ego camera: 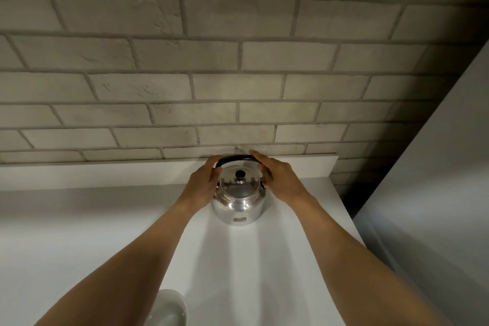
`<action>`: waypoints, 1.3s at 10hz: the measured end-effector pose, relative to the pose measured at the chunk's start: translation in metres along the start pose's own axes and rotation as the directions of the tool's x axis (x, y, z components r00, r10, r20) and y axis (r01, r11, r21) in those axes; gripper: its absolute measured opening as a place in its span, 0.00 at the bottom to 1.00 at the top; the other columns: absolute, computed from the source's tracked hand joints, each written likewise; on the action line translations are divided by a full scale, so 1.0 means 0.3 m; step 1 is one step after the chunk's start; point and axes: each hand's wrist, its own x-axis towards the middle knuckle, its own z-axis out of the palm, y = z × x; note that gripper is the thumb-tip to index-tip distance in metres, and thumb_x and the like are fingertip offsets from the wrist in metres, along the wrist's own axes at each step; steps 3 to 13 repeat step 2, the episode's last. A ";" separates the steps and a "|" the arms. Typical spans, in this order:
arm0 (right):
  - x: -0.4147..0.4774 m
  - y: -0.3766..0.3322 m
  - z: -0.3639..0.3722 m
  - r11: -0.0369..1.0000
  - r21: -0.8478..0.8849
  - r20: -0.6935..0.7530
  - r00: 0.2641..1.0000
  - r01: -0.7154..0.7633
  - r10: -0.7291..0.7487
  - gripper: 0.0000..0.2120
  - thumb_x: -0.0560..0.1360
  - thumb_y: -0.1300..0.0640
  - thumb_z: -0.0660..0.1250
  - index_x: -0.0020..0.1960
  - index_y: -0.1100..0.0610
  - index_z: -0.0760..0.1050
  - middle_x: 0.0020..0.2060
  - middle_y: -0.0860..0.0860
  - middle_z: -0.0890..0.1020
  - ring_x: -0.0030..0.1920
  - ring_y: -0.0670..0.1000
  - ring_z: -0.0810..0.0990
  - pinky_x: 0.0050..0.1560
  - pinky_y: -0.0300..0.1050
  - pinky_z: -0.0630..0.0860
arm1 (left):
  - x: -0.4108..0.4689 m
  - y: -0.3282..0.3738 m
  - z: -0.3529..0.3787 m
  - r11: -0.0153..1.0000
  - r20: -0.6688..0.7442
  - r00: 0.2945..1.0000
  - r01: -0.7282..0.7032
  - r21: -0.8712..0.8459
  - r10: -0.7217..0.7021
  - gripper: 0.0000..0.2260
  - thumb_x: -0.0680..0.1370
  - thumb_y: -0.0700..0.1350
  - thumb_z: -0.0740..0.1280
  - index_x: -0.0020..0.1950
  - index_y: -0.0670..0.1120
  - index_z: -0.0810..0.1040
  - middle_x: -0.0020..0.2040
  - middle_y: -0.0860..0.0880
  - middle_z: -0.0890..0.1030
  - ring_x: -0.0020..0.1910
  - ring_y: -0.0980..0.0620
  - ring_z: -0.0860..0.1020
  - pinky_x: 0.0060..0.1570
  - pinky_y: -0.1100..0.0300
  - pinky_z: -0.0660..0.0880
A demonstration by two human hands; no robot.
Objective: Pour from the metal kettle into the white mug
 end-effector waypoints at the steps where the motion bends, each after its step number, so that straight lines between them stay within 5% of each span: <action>1: -0.043 -0.051 -0.028 0.999 -0.041 0.050 0.998 -0.022 0.024 0.29 0.86 0.55 0.61 0.83 0.38 0.57 0.70 0.55 0.78 0.60 0.56 0.81 0.66 0.50 0.75 | -0.012 0.011 -0.011 0.995 -0.014 1.000 0.006 0.102 -0.005 0.20 0.85 0.55 0.62 0.78 0.63 0.65 0.72 0.43 0.74 0.69 0.41 0.75 0.69 0.43 0.73; 2: -0.080 -0.102 -0.058 0.998 -0.016 -0.057 0.997 -0.060 0.059 0.31 0.86 0.47 0.61 0.84 0.37 0.51 0.79 0.50 0.69 0.67 0.55 0.79 0.68 0.56 0.75 | -0.024 0.066 -0.029 0.974 -0.122 0.986 -0.083 0.210 0.110 0.27 0.84 0.58 0.64 0.82 0.58 0.60 0.79 0.45 0.66 0.76 0.43 0.67 0.69 0.53 0.66; 13: -0.080 -0.102 -0.058 0.998 -0.016 -0.057 0.997 -0.060 0.059 0.31 0.86 0.47 0.61 0.84 0.37 0.51 0.79 0.50 0.69 0.67 0.55 0.79 0.68 0.56 0.75 | -0.024 0.066 -0.029 0.974 -0.122 0.986 -0.083 0.210 0.110 0.27 0.84 0.58 0.64 0.82 0.58 0.60 0.79 0.45 0.66 0.76 0.43 0.67 0.69 0.53 0.66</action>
